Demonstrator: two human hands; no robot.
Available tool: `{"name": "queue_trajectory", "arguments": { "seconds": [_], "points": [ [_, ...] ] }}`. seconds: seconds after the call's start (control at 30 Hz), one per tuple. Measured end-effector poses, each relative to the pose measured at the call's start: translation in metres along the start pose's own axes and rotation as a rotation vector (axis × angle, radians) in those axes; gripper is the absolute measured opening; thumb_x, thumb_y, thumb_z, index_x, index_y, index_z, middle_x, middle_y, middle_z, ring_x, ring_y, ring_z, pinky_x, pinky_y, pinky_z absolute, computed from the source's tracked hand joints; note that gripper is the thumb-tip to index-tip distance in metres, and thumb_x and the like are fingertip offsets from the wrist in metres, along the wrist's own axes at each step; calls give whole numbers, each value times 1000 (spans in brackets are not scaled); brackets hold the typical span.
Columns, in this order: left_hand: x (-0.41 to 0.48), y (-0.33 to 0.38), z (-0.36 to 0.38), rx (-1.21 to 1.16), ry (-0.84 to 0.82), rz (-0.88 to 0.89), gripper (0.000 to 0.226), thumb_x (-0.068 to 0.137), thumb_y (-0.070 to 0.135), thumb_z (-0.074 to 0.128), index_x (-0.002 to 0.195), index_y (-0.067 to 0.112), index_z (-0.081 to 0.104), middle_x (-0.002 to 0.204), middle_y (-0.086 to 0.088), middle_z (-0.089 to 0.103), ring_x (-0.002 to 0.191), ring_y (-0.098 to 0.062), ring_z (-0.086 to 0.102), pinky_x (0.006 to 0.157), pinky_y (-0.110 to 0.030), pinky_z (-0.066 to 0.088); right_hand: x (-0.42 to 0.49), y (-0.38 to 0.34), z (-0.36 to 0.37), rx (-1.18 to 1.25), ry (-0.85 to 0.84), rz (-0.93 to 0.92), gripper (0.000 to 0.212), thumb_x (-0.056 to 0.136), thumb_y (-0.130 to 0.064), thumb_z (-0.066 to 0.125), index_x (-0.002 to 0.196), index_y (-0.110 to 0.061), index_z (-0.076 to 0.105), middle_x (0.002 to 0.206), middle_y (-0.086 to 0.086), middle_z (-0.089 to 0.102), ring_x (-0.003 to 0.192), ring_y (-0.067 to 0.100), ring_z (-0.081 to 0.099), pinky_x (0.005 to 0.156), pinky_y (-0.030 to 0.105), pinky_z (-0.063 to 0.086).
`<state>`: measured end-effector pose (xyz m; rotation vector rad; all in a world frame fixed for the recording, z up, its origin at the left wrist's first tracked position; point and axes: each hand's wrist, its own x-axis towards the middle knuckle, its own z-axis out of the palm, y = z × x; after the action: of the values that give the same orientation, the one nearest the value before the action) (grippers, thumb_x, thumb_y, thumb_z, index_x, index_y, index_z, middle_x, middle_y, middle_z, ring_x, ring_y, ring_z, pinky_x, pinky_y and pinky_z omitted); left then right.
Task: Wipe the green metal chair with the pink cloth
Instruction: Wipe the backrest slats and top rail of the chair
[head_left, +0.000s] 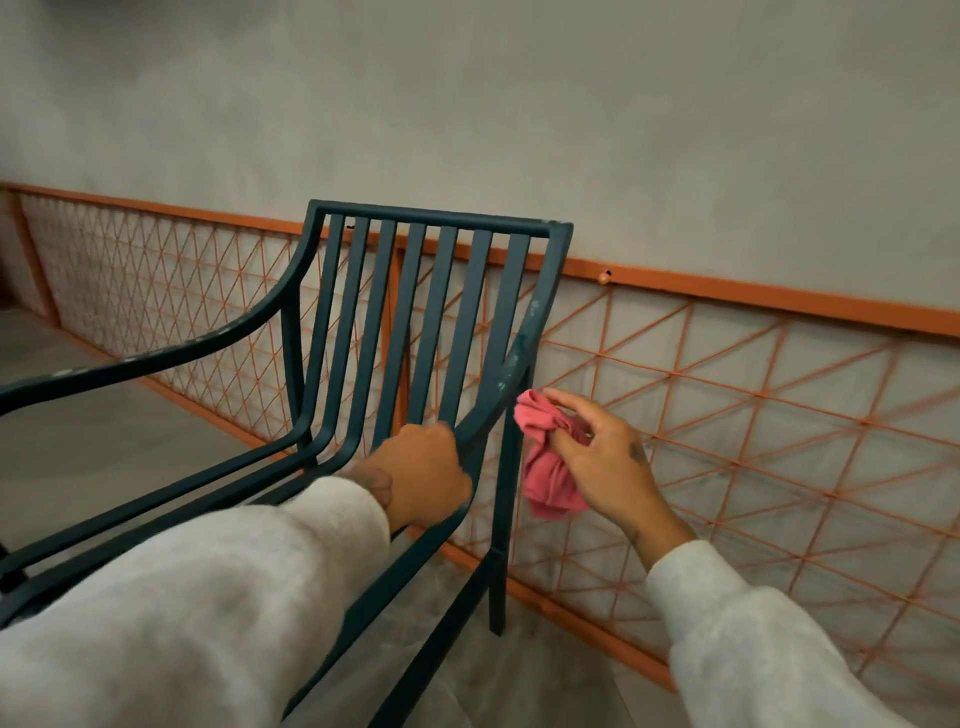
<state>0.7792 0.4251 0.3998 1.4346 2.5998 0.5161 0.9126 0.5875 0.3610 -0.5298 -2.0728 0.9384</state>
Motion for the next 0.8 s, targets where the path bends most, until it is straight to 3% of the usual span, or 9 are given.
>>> {"name": "queue_trajectory", "arguments": {
  "seconds": [0.13,0.23,0.3,0.4,0.57,0.67,0.8],
  "points": [
    [18,20,16,-59,88,-87,32,90,22,52,119,9,48,120,-13,54,100,-30,59,83,-37,53,29,7,-22,-25,79,-39,42,93,-23,65,134,-28,59,123,-11,63,104,-4,58,92,18,49],
    [30,30,25,-50,130,-120,39,92,25,50,128,14,42,129,-12,45,112,-34,53,93,-46,48,54,3,-29,-71,46,-160,37,93,-15,63,129,-27,63,121,-7,64,101,-7,57,88,4,43],
    [36,34,30,-43,171,-134,38,93,24,48,129,17,40,126,-10,47,109,-34,55,89,-47,47,72,-1,-30,-116,32,-231,37,93,-9,62,128,-22,64,122,-3,64,105,1,57,91,3,40],
    [37,32,41,65,267,-117,43,94,20,43,136,18,33,125,-6,50,105,-31,58,80,-43,46,99,-9,-31,-199,-13,-308,38,94,-6,59,129,-21,63,126,-1,62,115,10,55,105,20,41],
    [38,23,54,167,318,-42,62,94,21,37,150,17,10,131,-3,46,106,-25,56,75,-38,42,147,-19,-34,-397,3,-408,36,95,-9,54,128,-20,63,127,1,61,114,12,51,107,27,38],
    [39,24,51,149,290,-65,64,94,21,39,151,18,10,135,-2,43,108,-26,55,79,-42,44,160,-15,-30,-543,-49,-417,36,96,-10,52,129,-20,62,135,1,56,125,21,42,104,26,26],
    [38,25,52,110,309,-67,61,92,23,42,148,19,16,133,1,47,104,-24,57,78,-43,46,139,2,-10,-628,-116,-436,39,95,-4,53,132,-15,60,140,2,53,126,25,39,109,31,28]
  ]
}}
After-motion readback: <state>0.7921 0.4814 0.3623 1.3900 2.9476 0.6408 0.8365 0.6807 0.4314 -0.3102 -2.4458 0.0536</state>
